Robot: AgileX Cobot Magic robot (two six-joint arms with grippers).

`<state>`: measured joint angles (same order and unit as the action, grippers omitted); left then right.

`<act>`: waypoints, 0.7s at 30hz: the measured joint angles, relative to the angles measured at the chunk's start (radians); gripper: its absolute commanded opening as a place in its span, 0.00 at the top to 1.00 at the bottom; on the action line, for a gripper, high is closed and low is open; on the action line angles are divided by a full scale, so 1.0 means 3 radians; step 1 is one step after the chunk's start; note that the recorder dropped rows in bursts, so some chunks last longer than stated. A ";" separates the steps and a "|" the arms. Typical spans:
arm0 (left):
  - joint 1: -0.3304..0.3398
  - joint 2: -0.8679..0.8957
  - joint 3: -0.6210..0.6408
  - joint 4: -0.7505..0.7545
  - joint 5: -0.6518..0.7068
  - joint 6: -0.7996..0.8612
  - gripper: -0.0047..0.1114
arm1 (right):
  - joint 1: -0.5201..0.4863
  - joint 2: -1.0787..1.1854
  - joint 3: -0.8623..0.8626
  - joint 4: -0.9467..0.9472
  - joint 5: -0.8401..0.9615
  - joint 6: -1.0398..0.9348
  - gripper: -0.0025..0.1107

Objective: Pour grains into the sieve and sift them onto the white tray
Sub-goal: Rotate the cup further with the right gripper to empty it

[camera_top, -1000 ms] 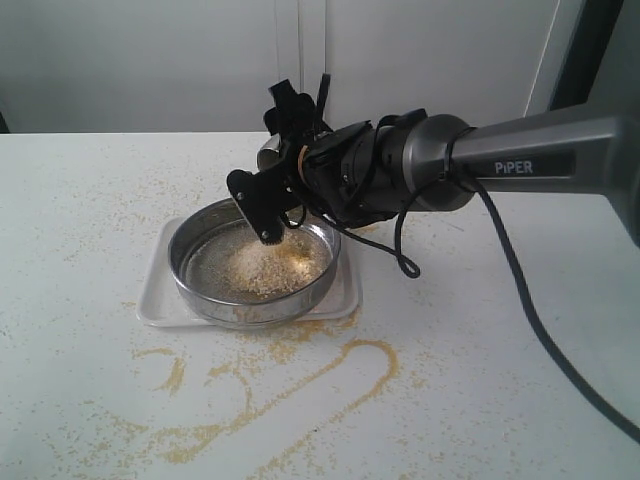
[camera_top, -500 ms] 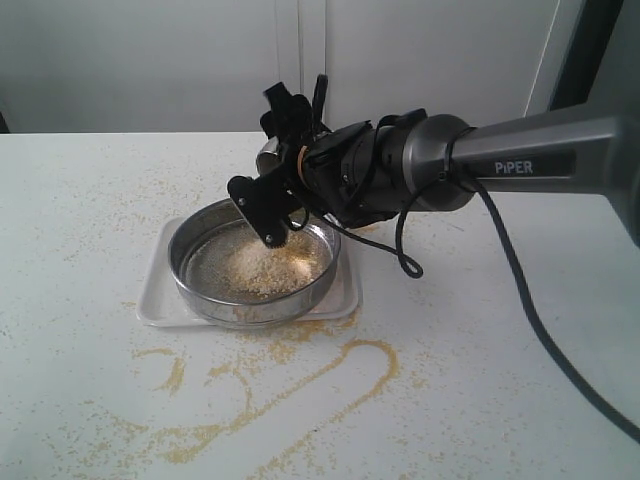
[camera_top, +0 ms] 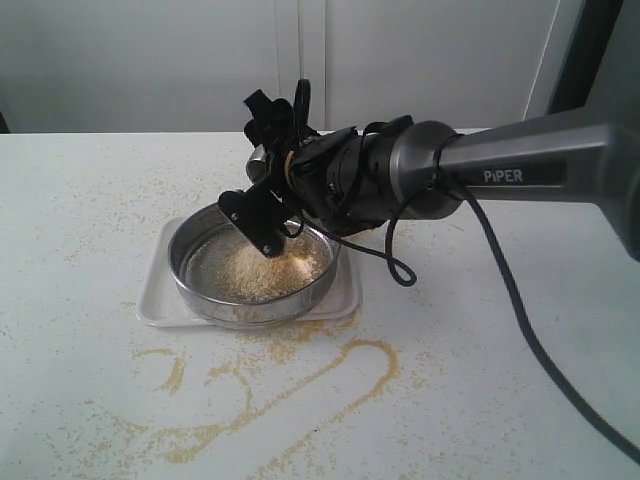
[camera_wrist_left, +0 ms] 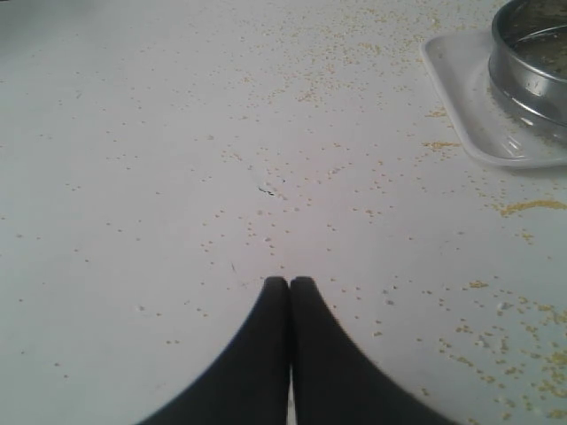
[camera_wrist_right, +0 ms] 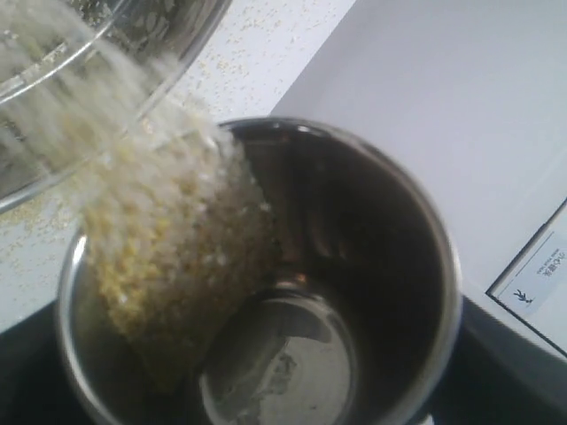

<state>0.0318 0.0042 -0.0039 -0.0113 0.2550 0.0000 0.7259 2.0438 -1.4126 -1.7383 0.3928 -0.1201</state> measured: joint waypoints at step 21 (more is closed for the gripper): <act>0.0000 0.0000 0.0000 0.0000 0.0000 0.0000 0.96 | 0.0167 0.0128 -0.0099 0.0000 0.0362 -0.0308 0.98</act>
<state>0.0318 0.0042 -0.0039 -0.0113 0.2550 0.0000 0.7759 2.0823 -1.4422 -1.7383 0.5015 -0.2125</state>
